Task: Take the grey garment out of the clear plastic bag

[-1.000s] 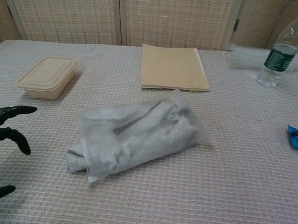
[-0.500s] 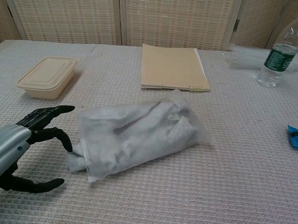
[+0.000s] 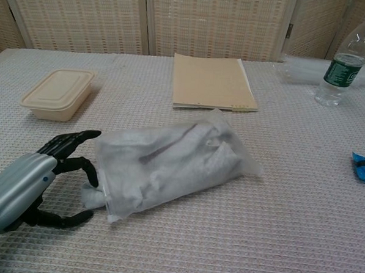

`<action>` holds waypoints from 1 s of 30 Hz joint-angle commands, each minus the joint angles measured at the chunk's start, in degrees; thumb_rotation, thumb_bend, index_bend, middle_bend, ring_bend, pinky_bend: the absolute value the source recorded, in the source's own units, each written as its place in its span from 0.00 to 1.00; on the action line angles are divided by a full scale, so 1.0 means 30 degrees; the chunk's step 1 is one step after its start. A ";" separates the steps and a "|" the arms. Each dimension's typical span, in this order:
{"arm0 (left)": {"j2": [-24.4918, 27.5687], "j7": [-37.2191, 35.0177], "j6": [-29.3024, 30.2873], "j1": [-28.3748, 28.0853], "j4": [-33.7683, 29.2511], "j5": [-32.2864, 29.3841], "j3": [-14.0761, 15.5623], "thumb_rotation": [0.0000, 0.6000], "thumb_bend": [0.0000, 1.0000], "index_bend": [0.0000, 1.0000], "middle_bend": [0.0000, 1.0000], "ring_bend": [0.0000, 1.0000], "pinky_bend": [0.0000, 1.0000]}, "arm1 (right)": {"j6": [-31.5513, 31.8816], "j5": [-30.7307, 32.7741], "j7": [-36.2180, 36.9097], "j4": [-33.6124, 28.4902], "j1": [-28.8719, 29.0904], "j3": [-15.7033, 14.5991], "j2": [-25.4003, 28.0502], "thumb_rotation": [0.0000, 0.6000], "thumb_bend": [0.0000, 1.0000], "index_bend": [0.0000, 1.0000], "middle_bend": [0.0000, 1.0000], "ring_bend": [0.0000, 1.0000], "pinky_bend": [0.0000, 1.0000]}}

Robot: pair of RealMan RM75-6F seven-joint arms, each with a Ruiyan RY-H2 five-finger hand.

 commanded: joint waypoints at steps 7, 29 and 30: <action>-0.0980 -0.0988 0.0322 -0.0418 0.1046 -0.0273 0.0220 1.00 0.25 0.54 0.08 0.00 0.00 | -0.0162 -0.0016 -0.0087 0.0009 -0.0045 0.0057 -0.0042 1.00 0.08 0.00 0.00 0.00 0.00; -0.1626 -0.2044 0.1570 -0.0561 0.2312 -0.0407 0.1006 1.00 0.56 0.73 0.12 0.00 0.00 | -0.0911 -0.0235 -0.0927 0.0155 -0.0039 0.0025 -0.0464 1.00 0.08 0.00 0.00 0.00 0.00; -0.1508 -0.2016 0.1759 -0.0500 0.2223 -0.0313 0.1138 1.00 0.56 0.74 0.12 0.00 0.00 | -0.1093 -0.0198 -0.0959 0.0153 0.0052 0.0070 -0.0608 1.00 0.08 0.00 0.00 0.00 0.00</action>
